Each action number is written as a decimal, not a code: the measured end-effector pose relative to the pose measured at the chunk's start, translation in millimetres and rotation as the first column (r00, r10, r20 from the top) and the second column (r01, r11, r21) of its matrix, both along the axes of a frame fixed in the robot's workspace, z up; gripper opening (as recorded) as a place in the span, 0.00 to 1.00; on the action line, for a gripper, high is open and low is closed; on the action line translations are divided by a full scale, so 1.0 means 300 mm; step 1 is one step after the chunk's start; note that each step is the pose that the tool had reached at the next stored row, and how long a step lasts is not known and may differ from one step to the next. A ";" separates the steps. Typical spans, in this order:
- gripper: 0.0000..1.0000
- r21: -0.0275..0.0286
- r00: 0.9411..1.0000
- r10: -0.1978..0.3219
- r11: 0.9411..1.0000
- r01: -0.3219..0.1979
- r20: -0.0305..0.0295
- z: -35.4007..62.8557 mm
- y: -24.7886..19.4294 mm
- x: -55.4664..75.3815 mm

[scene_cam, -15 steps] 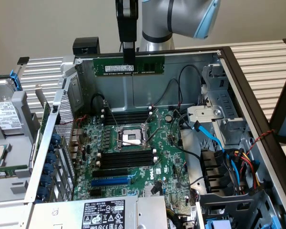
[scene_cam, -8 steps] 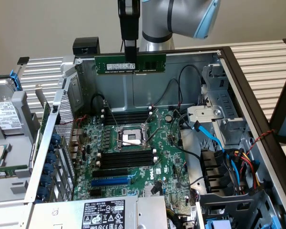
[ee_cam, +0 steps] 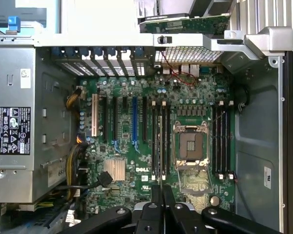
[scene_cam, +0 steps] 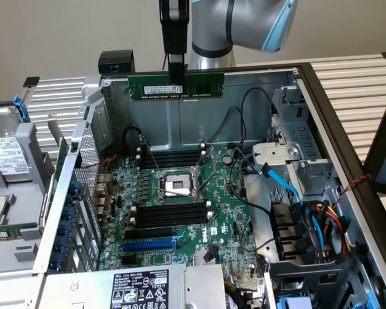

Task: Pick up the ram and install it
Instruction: 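Pick up the ram and move it above insertion slot, then insert the ram into the slot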

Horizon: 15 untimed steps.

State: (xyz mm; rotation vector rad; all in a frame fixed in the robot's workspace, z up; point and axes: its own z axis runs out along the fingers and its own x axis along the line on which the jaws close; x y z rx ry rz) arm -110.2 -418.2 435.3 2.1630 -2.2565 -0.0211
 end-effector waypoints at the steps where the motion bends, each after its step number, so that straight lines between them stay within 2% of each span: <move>1: 0.12 0.000 1.000 0.000 1.000 0.000 0.000 0.000 0.000 0.000; 15: 0.12 0.000 1.000 0.000 1.000 0.000 0.000 -0.004 0.000 0.000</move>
